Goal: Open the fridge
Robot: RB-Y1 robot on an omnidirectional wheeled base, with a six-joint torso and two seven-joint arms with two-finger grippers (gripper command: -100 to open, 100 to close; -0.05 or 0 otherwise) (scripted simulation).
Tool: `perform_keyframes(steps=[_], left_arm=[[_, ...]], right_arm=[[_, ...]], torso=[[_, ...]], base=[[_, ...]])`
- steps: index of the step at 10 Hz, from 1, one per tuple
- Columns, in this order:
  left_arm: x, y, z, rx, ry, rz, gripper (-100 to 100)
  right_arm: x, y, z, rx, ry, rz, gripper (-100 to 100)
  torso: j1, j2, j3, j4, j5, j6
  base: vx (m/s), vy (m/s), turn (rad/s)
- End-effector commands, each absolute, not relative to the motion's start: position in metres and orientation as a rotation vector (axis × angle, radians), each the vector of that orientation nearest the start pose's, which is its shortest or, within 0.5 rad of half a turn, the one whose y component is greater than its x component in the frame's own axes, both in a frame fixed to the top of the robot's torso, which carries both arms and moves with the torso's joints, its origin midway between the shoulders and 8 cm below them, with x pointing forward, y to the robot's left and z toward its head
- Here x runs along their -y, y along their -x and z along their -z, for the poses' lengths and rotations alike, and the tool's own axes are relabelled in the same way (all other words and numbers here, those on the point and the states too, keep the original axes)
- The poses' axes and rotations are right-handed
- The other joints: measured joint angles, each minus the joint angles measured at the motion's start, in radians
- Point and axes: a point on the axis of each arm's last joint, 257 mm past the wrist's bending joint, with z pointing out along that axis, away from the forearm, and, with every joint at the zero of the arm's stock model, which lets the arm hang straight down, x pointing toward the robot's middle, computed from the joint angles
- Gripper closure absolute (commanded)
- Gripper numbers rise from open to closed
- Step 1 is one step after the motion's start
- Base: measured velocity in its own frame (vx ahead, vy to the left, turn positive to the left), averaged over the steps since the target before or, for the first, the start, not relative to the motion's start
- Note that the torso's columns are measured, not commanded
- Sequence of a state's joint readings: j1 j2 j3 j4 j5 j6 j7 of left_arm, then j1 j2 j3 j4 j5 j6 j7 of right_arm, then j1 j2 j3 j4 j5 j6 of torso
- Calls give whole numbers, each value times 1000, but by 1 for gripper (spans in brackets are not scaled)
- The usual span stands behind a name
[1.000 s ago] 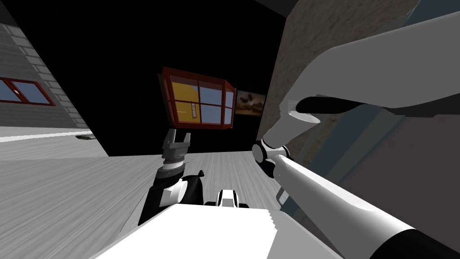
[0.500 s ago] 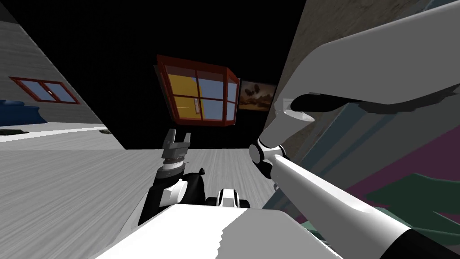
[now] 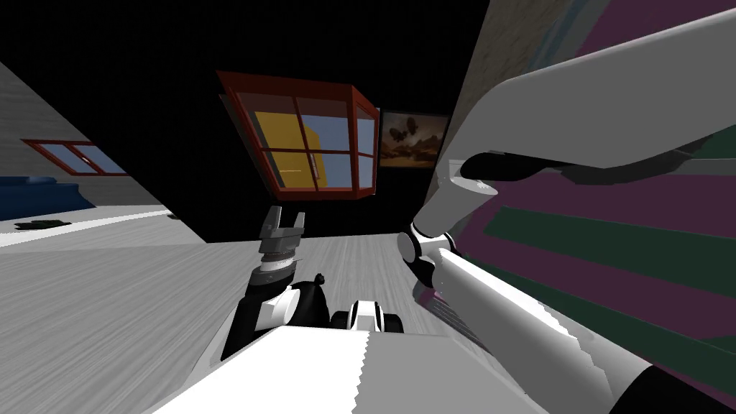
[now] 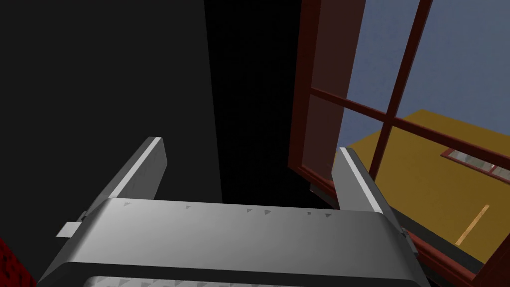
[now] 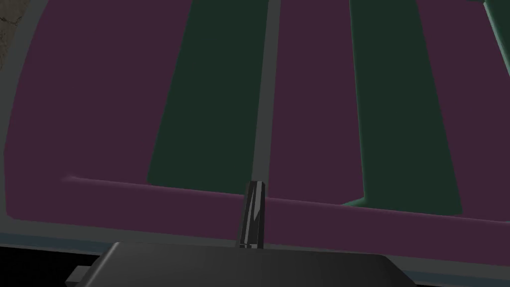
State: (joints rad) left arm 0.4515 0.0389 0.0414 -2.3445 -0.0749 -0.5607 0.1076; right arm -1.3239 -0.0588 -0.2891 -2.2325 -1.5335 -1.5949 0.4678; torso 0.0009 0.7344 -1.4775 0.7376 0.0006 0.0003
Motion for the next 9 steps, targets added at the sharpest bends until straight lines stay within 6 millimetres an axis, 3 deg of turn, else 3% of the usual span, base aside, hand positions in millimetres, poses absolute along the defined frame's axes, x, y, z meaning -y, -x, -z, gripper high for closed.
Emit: perform_keyframes(steps=[1, 4, 5, 9], left_arm=[[-265, -321, -77, -550, 476, 1370, 0], [-265, -321, -77, -550, 476, 1370, 0], [-265, -321, -77, -550, 476, 1370, 0], [-265, -321, -77, -550, 476, 1371, 0]], right_arm=[[439, -249, -263, -2256, 286, 2172, 100], [448, -239, -263, -2305, 210, 2202, 100], [447, -240, -273, -2294, 228, 2196, -100], [446, -235, -295, -2294, 230, 2195, -100]], torso=[[-1, -5, -5, -3, -1, 0], [-1, 0, -1, -1, -1, 0], [0, 3, 1, 0, 0, 0], [0, 9, 5, 3, 0, 0]], base=[[188, -26, -22], [272, -51, -41], [137, -19, -12], [-18, 0, -2]])
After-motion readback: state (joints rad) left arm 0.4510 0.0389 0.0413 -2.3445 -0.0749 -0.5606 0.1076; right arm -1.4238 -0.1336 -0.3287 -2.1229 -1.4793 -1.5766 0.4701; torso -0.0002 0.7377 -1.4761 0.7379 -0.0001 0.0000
